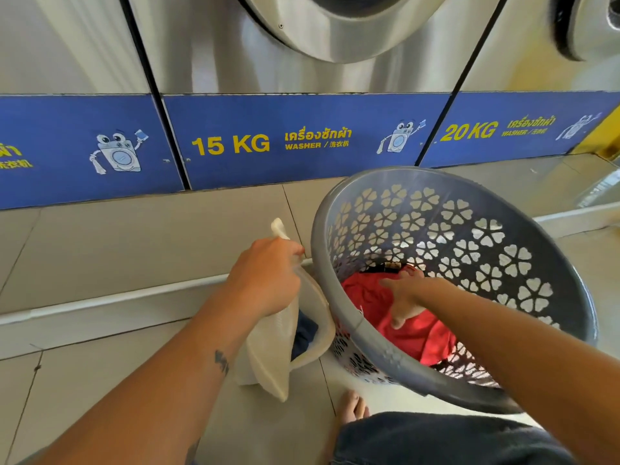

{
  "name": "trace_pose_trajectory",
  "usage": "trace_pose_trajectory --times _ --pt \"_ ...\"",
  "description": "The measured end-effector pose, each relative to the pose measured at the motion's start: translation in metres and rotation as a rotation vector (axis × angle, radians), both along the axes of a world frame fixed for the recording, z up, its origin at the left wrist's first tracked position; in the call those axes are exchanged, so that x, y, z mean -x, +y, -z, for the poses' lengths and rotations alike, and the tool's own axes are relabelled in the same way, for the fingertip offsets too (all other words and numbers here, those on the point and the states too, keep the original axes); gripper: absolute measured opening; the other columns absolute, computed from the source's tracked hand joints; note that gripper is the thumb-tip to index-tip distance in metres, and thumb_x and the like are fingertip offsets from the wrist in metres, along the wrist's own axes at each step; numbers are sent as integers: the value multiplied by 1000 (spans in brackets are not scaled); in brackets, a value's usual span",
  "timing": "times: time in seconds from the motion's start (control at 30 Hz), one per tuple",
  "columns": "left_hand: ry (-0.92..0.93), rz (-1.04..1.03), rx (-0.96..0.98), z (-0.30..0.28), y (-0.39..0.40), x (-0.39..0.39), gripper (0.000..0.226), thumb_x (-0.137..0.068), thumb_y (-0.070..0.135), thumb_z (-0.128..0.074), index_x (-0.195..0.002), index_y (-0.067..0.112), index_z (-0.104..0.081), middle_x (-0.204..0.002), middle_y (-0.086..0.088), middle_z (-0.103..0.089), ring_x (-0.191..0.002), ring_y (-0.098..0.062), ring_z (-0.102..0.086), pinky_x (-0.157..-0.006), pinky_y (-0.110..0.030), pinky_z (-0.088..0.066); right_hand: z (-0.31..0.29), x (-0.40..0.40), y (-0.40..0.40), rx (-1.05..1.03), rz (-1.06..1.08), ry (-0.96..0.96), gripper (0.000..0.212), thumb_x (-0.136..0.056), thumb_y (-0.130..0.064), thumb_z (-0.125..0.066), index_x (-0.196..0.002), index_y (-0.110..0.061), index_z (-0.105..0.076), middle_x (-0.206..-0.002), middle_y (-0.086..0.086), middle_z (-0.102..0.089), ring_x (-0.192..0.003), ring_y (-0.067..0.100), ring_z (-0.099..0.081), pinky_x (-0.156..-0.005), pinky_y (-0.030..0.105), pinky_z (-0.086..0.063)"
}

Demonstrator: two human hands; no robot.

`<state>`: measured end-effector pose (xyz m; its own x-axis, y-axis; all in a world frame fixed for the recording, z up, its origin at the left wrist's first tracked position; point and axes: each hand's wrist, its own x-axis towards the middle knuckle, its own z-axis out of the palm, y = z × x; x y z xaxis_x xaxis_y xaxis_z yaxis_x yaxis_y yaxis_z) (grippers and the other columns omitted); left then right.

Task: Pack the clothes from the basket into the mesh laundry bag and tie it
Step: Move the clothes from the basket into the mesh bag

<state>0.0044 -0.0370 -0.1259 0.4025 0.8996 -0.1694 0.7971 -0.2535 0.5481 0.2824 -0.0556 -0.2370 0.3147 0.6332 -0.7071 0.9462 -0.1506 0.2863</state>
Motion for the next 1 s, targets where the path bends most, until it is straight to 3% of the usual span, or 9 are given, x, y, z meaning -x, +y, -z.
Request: trace_pose_trajectory --times 0.13,0.3,0.37,0.43,0.6,0.73,0.83,0.93,1.0 --pt "17 14 -7 7 4 -4 42 -91 2 -47 -123 24 -65 -114 -8 -65 -88 -24 -59 -75 -37 -52 36 -11 0 86 -27 -67 120 -72 -52 -78 -159 -39 4 -169 12 8 -151 45 17 -119 70 -6" --pt "34 24 -9 11 9 -5 42 -89 4 -48 -122 25 -65 -115 -6 -63 -93 -25 -60 -74 -35 -50 62 -15 -10 118 -135 -163 106 -82 -40 -73 -157 -42 3 -155 8 -38 -142 38 -35 -104 58 -45" --pt "43 20 2 10 10 -5 46 -88 5 -48 -125 27 -64 -118 -7 -62 -95 -27 -59 -76 -35 -50 60 -14 -7 104 -135 -115 90 -83 -37 -69 -157 -35 -18 -147 6 -51 -132 34 -51 -97 51 -52" --pt "51 20 9 8 11 -4 48 -88 4 -47 -126 28 -64 -121 -8 -61 -97 -28 -58 -79 -36 -50 53 -12 -4 48 -157 -85 72 -82 -31 -64 -150 -22 -39 -140 6 -57 -126 30 -58 -97 45 -54" --pt "15 -7 31 -9 12 1 49 -88 2 -47 -125 28 -66 -130 -12 -59 -110 -32 -58 -91 -39 -50 14 -1 -3 -113 -99 25 51 -89 -27 -51 -138 -14 -49 -133 10 -60 -129 33 -53 -110 46 -38" --pt "-95 -85 5 -31 16 18 49 -86 3 -46 -120 29 -68 -134 -11 -55 -117 -30 -53 -96 -38 -45 -29 1 -4 -373 42 203 32 -85 -27 -49 -112 -20 -65 -119 8 -68 -113 32 -62 -90 38 -52" --pt "-177 -109 -11 -42 16 23 49 -86 2 -44 -120 29 -69 -134 -6 -56 -119 -28 -52 -92 -33 -43 -68 5 -2 -586 188 378 20 -90 -19 -57 -103 -15 -71 -106 8 -72 -104 31 -64 -85 35 -48" --pt "-250 -119 -64 -56 9 35 52 -87 0 -43 -119 32 -70 -133 -3 -58 -111 -25 -55 -85 -31 -44 -121 24 -15 -844 423 718 14 -90 -7 -63 -85 -15 -73 -87 6 -72 -84 24 -65 -80 36 -49" --pt "-298 -124 -100 -63 8 39 53 -86 -1 -43 -118 33 -70 -130 0 -62 -111 -22 -57 -87 -33 -46 -152 37 -24 -1021 549 963 15 -90 -5 -65 -85 -16 -74 -89 10 -75 -82 26 -69 -82 39 -54"
